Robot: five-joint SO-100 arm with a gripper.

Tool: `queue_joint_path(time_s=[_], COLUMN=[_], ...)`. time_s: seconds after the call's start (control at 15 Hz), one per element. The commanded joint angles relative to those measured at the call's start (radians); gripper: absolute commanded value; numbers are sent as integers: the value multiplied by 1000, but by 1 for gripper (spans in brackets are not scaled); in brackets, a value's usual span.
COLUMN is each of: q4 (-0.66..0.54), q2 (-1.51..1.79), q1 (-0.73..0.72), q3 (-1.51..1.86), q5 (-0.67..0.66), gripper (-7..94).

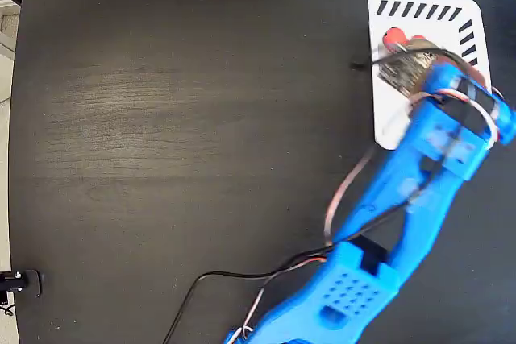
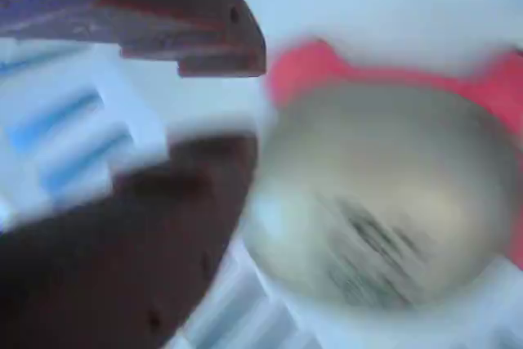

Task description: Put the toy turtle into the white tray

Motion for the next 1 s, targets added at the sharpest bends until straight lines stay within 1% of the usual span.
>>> queue_joint_path(time_s=[0.0, 0.07, 0.27, 0.33, 0.47, 0.6, 0.73, 0.8, 0.87, 0.93], q4=[0, -31, -184, -252, -383, -563, -779, -867, -916, -937], q2=[275, 350, 568, 644, 824, 1062, 1319, 1442, 1554, 1663], q1=[-95, -160, -380, -460, -574, -647, -693, -706, -712, -713], q3=[78, 181, 531, 663, 925, 1247, 1624, 1796, 1939, 2062], q5=[26, 52, 123, 126, 164, 196, 199, 193, 195, 186], gripper=[-4, -4, -4, -4, -4, -4, -4, -4, -4, -4])
